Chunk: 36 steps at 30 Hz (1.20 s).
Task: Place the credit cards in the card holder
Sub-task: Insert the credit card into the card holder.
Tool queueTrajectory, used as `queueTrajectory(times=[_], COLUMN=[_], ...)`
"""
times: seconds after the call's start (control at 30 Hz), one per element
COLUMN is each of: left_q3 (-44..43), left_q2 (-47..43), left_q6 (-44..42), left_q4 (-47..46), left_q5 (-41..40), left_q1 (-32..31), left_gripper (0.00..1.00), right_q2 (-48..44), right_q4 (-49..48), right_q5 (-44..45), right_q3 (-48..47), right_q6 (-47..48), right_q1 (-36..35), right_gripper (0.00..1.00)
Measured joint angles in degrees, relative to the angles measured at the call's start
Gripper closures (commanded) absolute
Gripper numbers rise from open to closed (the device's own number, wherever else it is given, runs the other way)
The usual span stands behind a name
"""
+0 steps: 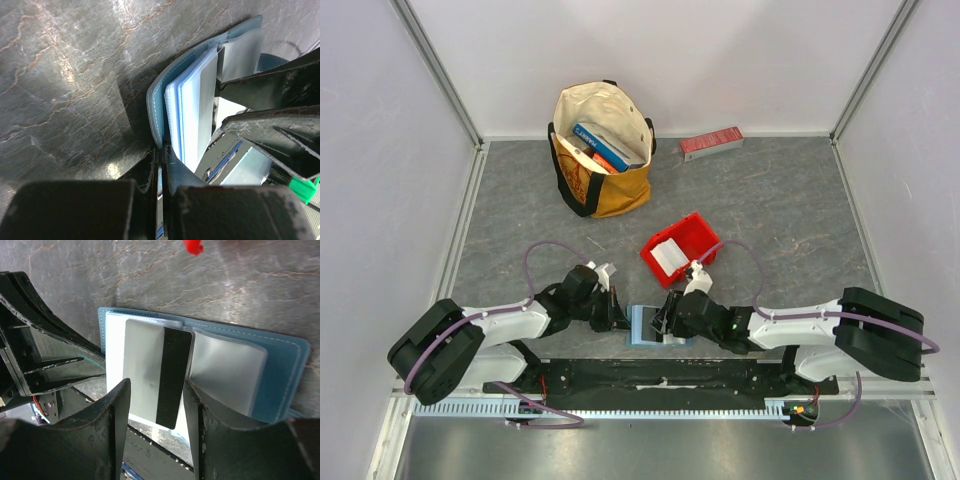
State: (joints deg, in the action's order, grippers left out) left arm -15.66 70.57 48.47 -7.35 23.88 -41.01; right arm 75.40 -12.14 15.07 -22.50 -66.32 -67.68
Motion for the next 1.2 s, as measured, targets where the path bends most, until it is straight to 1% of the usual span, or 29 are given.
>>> queueTrajectory(times=[0.23,0.37,0.43,0.47,0.6,0.83,0.87,0.93,1.03,1.1,1.2], left_q3=[-0.31,-0.48,-0.50,-0.55,-0.74,-1.20,-1.25,-1.36,-1.51,-1.55,-1.60], left_q2=[0.00,0.00,-0.02,-0.02,-0.02,-0.04,-0.09,-0.26,-1.05,-1.95,-3.91], left_q6=[-0.17,-0.24,-0.28,-0.33,-0.59,-1.14,-1.25,-1.51,-1.79,-1.90,-2.08], left_q4=[0.72,1.16,1.27,1.31,1.68,2.62,2.78,3.23,4.57,5.70,7.80], left_q5=[0.00,0.00,0.00,0.00,0.00,-0.02,-0.04,-0.15,-0.57,-0.94,-1.31], left_q1=[0.00,0.02,0.07,0.07,0.04,0.04,0.04,0.04,0.02,0.00,0.00], left_gripper=[0.98,0.98,0.98,0.98,0.98,0.98,0.98,0.98,0.98,0.98,0.98], right_q2=[3.43,3.43,3.43,3.43,3.87,3.89,3.80,3.19,0.11,-3.52,-10.01], right_q4=[-2.89,-3.30,-3.91,-4.55,-6.84,-7.17,-7.17,-6.86,-4.79,-2.19,2.34], right_q5=[-2.62,-2.73,-2.82,-2.93,-3.61,-3.63,-3.63,-3.50,-2.89,-1.84,0.13], right_q3=[-1.51,-1.51,-1.46,-1.40,-1.18,-1.03,-0.92,-0.79,-0.85,-1.16,-2.38], right_q6=[2.47,3.87,4.33,4.35,4.57,4.68,4.68,4.74,5.53,6.93,9.90], right_q1=[0.02,0.02,0.04,0.04,0.04,0.02,0.02,0.04,0.07,0.07,0.68], right_gripper=[0.56,0.65,0.72,0.74,0.72,0.71,0.69,0.59,0.53,0.49,0.45])
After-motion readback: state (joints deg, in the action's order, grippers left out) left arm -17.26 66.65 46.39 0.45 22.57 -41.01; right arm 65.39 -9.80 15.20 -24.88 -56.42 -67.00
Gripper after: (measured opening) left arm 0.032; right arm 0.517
